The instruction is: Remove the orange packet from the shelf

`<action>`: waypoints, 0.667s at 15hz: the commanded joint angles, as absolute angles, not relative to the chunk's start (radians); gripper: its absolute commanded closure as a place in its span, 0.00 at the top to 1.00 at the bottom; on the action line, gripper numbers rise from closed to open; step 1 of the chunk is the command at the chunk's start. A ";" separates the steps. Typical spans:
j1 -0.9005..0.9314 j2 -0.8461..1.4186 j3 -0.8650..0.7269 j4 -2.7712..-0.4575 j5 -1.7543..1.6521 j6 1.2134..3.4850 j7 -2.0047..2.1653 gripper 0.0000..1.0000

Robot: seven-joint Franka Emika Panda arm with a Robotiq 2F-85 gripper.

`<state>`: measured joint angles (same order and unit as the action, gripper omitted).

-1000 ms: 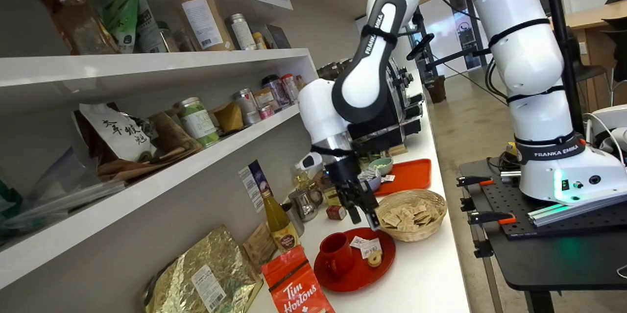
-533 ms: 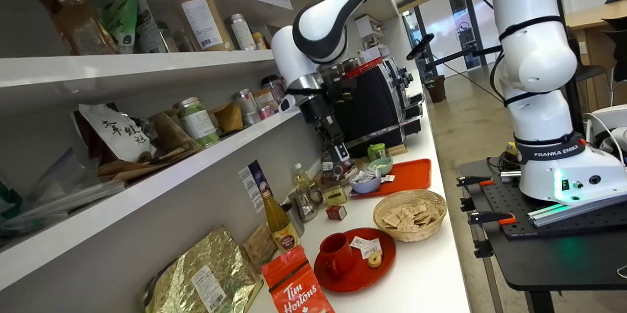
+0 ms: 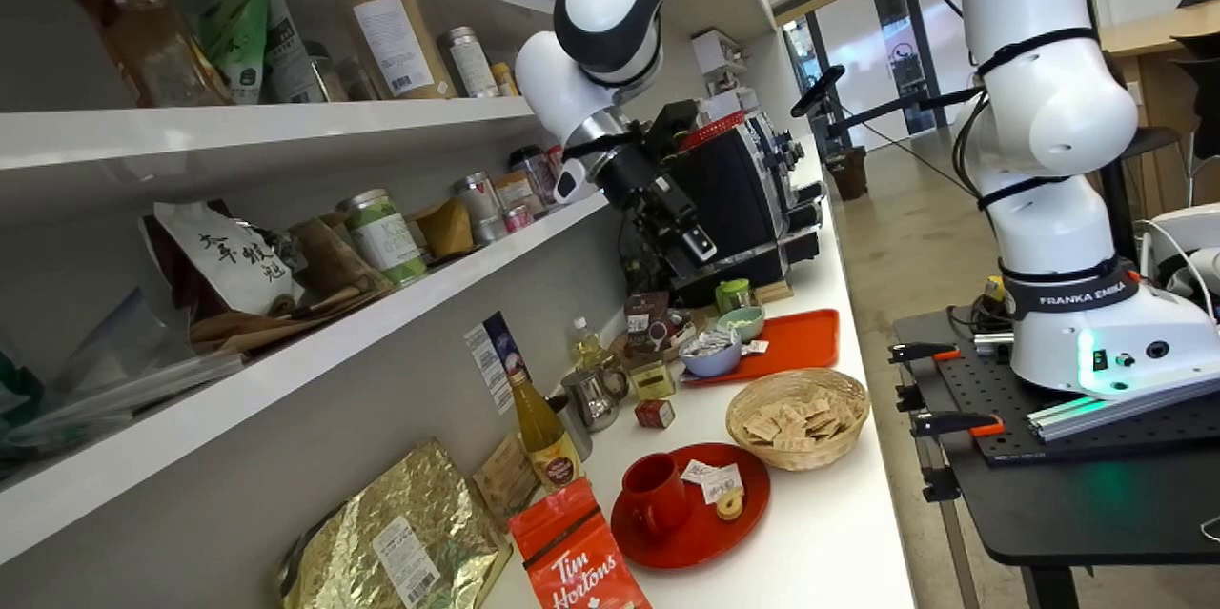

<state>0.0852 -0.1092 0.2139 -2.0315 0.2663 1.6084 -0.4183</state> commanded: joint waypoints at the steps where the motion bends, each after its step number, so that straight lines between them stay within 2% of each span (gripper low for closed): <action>1: 0.113 -0.130 0.169 -2.012 0.238 1.530 -0.456 1.00; 4: 0.105 -0.147 0.129 -2.006 0.247 1.471 -0.521 1.00; 10: 0.110 -0.155 0.101 -2.023 0.250 1.500 -0.512 1.00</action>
